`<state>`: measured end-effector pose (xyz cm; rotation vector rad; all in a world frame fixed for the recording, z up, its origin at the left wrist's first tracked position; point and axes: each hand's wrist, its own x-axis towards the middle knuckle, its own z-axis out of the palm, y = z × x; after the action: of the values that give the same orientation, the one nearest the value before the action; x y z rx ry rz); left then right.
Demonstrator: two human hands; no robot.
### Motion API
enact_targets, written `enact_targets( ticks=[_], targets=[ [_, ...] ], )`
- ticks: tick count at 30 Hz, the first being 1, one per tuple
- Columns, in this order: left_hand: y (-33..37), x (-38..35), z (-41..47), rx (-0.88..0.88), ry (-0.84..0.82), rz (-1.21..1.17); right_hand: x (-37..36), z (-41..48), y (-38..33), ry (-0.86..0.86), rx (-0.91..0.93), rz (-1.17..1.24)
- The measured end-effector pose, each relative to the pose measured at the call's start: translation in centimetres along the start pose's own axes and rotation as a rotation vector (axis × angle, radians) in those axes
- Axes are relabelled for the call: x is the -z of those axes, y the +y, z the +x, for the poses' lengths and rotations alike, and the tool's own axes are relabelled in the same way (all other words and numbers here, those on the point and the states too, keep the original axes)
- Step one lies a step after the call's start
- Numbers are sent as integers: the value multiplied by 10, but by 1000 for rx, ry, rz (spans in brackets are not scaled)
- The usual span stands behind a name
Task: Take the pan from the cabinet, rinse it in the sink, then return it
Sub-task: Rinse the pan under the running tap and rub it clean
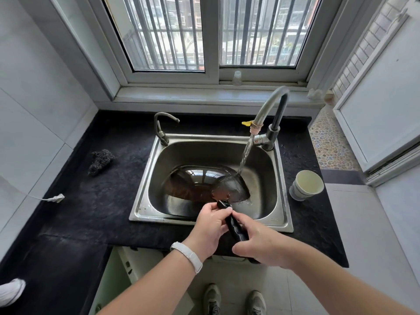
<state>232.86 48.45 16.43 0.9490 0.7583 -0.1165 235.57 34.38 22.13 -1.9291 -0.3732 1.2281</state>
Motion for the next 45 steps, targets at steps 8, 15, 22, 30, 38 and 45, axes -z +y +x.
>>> enact_targets(
  ticks=[8, 15, 22, 30, 38, 45],
  targets=[
    [14, 9, 7, -45, 101, 72, -1, 16, -14, -63, -48, 139],
    [15, -4, 12, -60, 125, 230, 10, 37, -54, -67, -275, -90],
    [7, 4, 23, -36, 97, 310, -2, 52, -40, 71, -258, -315],
    [10, 27, 33, -52, -31, 523, 10, 55, -7, 92, -262, -62],
    [77, 33, 31, -512, -96, 853, 5, 56, 5, 69, -211, -9],
    [134, -27, 77, -795, -191, 1155, 24, 52, 17, -13, -188, 12]
  ],
)
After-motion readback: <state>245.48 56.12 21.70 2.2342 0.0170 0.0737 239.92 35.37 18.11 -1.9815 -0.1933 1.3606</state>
